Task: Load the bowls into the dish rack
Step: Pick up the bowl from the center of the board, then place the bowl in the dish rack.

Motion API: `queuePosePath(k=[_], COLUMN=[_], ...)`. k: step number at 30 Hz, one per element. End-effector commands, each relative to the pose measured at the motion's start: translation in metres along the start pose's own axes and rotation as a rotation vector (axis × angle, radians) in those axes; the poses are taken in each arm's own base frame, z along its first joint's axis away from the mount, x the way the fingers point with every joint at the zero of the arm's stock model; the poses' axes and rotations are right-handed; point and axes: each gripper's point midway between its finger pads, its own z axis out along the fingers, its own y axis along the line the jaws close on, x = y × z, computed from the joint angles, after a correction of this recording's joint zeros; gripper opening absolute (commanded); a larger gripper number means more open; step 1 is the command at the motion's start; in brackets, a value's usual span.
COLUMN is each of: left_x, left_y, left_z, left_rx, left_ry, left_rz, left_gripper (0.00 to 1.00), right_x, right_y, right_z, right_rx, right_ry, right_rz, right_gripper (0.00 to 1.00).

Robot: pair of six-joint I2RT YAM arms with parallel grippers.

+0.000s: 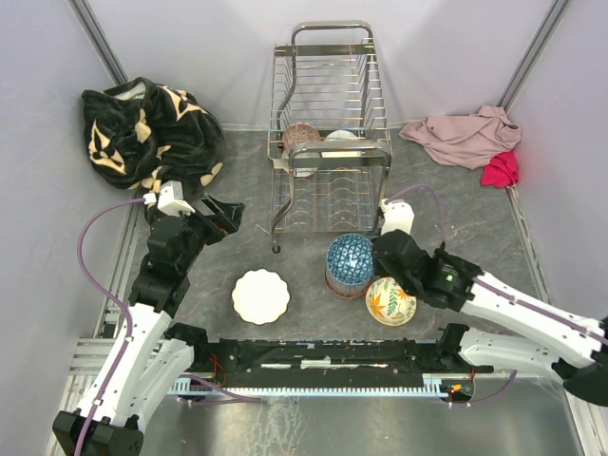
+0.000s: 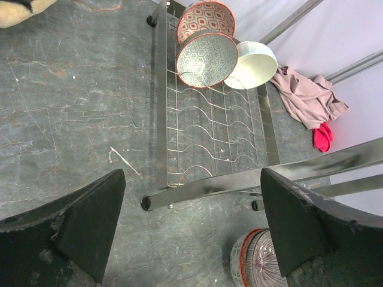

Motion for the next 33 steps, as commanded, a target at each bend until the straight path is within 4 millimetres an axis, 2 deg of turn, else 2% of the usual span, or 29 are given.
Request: queuePosePath(k=[1,8,13,16,20,23,26,29,33], left_x=[-0.015,-0.017,-0.017,-0.016,-0.018,-0.017,-0.016,-0.015,-0.01], left_y=[-0.014,-0.017,-0.019,-0.02,-0.02,-0.02,-0.02,-0.02,-0.02], left_z=[-0.001,-0.001,0.0,0.002,0.004,0.007,0.01,0.014,0.02], left_rx=[0.05,0.054,0.065,0.065,0.065,0.063,0.063,0.062,0.069], left_ry=[-0.044,-0.042,-0.04,-0.032,-0.032,-0.029,-0.021,-0.014,0.008], left_rz=[0.005,0.011,0.012,0.016,0.021,0.022,0.022,0.023,0.025], left_gripper=[0.99,0.99,0.99,0.99,0.99,0.99,0.99,0.99,0.99], right_x=[-0.043,-0.058,-0.054,-0.06,-0.083,-0.103,-0.132,-0.161,-0.198], right_y=[-0.029,-0.089,-0.117,-0.131,-0.155,-0.17,-0.184,-0.192,-0.19], right_z=[-0.027,-0.051,-0.039,-0.031,-0.019,-0.002,0.018,0.035,0.061], right_rx=[0.068,0.253,0.342,0.378,0.419,0.413,0.391,0.38,0.345], right_ry=[-0.193,-0.292,-0.261,-0.255,-0.273,-0.294,-0.36,-0.42,-0.467], right_rz=[0.075,0.179,0.285,0.338,0.415,0.466,0.503,0.499,0.445], right_gripper=[0.0,0.0,0.0,0.0,0.0,0.0,0.0,0.0,0.0])
